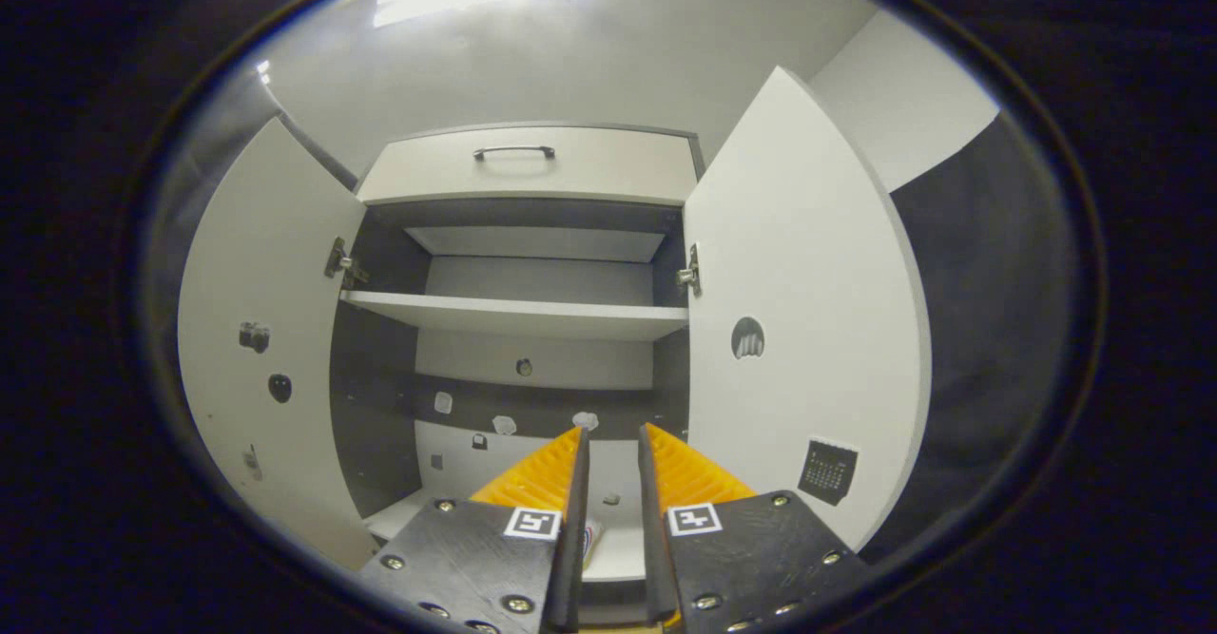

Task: Grab one shoe with the right hand and put it into the shoe cabinet, grab the other shoe with the left hand and put it into the shoe cabinet; then close the right door with the right hand and the left door with the left hand.

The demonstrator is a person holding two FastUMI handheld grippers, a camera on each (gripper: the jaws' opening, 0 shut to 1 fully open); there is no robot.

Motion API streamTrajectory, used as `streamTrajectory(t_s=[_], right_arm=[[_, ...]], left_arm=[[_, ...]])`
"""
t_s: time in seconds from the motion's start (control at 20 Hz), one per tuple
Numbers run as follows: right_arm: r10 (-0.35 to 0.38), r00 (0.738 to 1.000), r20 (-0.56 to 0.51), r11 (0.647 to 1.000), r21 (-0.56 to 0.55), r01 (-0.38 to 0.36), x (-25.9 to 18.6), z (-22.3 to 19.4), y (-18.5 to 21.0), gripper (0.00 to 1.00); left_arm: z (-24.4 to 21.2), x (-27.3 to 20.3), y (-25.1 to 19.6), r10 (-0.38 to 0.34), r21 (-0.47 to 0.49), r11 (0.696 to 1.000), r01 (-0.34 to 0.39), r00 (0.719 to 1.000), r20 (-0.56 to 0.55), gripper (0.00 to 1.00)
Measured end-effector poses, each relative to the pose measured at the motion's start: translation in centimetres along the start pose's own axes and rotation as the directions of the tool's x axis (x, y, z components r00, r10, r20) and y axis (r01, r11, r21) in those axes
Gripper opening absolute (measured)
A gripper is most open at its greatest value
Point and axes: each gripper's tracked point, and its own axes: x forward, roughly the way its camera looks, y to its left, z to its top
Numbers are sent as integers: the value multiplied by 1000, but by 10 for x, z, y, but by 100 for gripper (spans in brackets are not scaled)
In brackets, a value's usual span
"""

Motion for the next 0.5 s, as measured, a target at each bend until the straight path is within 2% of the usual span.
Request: streamTrajectory(t_s=[0.05, 0.1, 0.15, 0.3, 0.35, 0.45, 0.5], right_arm=[[0, 1000, 1, 1000, 0, 0, -1, 1, -2, 27], [2, 1000, 1, 1000, -1, -2, -2, 2, -4, 27], [5, 1000, 0, 1000, -5, -5, -3, 3, -5, 26], [10, 1000, -3, 1000, -13, -10, -8, 5, -8, 27], [10, 1000, -3, 1000, -16, -10, -9, 5, -9, 27], [11, 1000, -8, 1000, -16, -11, -13, 6, -11, 27], [12, 1000, -8, 1000, -17, -12, -14, 8, -13, 27]], left_arm=[[-6, 2, -1, -4, -12, 1000, 4, 1000, -10, 78], [-7, 5, -4, -13, -24, 1000, 13, 1000, -14, 71], [-7, 3, -7, -25, -35, 999, 25, 1000, -7, 70], [-5, 5, -8, -20, -23, 1000, 20, 1000, 22, 48], [-4, 6, -7, -16, -25, 1000, 17, 999, 34, 45], [-2, 4, -3, 18, -58, 998, -15, 998, 59, 27], [-2, 5, -4, 33, -64, 997, -30, 998, 51, 11]])
